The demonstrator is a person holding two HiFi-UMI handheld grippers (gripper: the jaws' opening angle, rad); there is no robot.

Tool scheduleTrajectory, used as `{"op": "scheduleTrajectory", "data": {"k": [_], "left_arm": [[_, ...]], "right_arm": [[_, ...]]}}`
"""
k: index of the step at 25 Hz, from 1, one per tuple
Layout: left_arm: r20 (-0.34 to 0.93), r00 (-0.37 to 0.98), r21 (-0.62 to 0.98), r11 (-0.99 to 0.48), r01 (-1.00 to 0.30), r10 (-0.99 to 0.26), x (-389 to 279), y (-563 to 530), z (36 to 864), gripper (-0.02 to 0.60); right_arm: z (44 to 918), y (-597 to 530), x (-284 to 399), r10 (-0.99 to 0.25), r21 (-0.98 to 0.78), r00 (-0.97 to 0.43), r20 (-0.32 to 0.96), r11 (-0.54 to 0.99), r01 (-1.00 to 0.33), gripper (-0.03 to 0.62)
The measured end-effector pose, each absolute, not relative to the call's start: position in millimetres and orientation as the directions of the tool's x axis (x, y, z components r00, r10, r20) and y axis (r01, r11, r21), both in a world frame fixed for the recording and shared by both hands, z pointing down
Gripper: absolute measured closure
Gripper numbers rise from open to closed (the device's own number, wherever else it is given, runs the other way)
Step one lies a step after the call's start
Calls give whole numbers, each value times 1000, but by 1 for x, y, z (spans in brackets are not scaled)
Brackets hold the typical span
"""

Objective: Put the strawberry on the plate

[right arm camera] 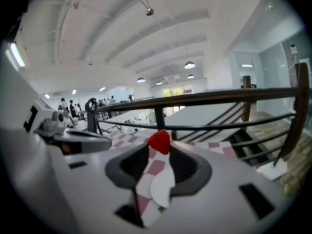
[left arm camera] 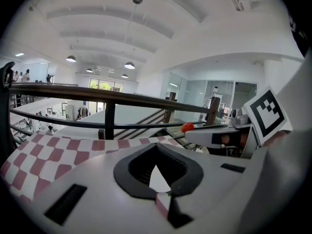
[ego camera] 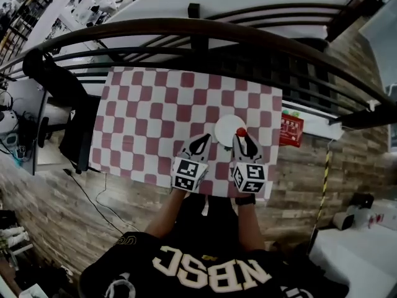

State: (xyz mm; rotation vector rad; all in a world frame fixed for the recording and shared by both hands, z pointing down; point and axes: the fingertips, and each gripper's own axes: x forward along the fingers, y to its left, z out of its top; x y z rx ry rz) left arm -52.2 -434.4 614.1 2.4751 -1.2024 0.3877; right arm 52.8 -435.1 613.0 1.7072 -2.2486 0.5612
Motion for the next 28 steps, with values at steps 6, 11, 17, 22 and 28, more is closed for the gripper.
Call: {"op": "scheduleTrajectory", "data": {"k": [6, 11, 17, 22, 28], "left_arm": [[483, 585, 186, -577, -795, -651, -38, -431, 661, 572], [525, 576, 197, -569, -798, -627, -31, -443, 703, 572], [583, 553, 215, -544, -811, -595, -33, -436, 737, 572], [616, 523, 212, -515, -830, -589, -42, -432, 760, 572], [625, 508, 215, -495, -842, -593, -47, -431, 768, 572]], "right_arm": [[672, -439, 63, -808, -86, -251, 533, 243, -966, 461], [737, -449, 59, -743, -71, -255, 619, 270, -960, 461], [790, -442, 51, -660, -110, -275, 699, 281, -953, 461], [809, -446, 46, -636, -115, -283, 718, 292, -949, 459], [822, -448, 44, -613, -124, -284, 737, 291, -949, 461]]}}
